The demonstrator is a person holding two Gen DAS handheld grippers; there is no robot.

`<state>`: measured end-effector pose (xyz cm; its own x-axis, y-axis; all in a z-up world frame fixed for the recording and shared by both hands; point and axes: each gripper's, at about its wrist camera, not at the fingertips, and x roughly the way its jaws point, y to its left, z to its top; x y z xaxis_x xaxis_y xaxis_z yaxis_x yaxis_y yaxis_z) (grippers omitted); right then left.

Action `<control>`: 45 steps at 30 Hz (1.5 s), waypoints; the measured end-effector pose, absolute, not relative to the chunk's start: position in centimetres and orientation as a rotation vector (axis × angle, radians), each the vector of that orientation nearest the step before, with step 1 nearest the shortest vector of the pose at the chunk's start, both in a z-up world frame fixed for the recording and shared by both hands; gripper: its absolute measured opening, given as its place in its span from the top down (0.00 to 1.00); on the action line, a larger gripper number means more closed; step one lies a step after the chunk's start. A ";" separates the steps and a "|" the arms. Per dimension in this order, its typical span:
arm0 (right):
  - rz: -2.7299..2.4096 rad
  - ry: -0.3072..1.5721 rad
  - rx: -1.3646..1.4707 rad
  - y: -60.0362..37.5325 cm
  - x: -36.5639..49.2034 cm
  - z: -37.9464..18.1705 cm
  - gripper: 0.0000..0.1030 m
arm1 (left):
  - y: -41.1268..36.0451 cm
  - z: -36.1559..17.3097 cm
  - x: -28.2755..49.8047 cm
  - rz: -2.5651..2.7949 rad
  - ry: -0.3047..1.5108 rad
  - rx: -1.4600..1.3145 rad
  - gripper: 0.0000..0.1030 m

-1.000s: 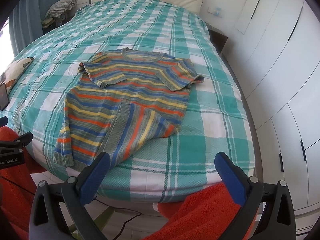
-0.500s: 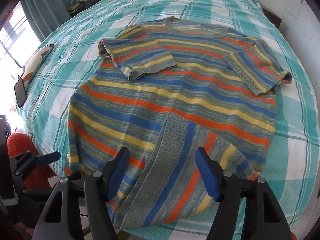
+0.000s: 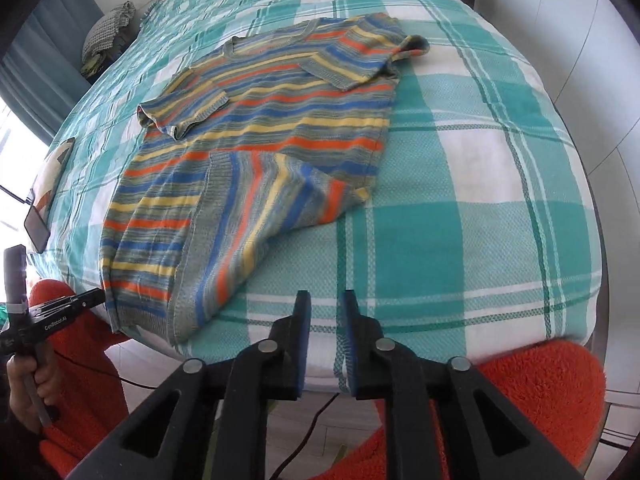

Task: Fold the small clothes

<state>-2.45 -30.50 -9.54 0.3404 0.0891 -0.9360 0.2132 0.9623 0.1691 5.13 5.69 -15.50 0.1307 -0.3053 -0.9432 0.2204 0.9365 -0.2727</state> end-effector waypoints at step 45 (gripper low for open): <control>0.048 1.503 0.512 -35.6 -6.4 -14.5 0.95 | 7.5 -14.8 4.4 -0.379 1.455 -0.066 0.98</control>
